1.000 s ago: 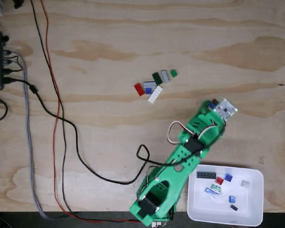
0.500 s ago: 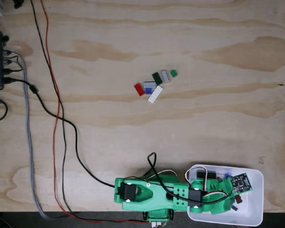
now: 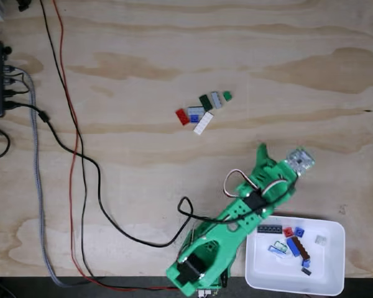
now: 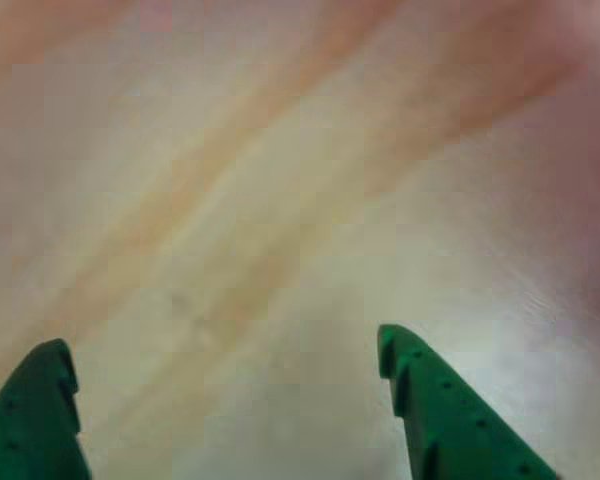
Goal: Put all lego bricks in the bin.
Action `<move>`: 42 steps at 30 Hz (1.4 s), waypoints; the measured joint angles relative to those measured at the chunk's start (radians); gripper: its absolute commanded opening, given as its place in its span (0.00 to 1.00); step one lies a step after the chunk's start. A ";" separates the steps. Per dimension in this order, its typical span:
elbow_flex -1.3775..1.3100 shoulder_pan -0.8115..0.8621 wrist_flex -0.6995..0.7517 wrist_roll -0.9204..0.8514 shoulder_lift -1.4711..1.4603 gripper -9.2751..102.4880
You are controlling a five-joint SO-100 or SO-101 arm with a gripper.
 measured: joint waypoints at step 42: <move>-0.413 -0.115 0.655 0.272 -0.238 0.08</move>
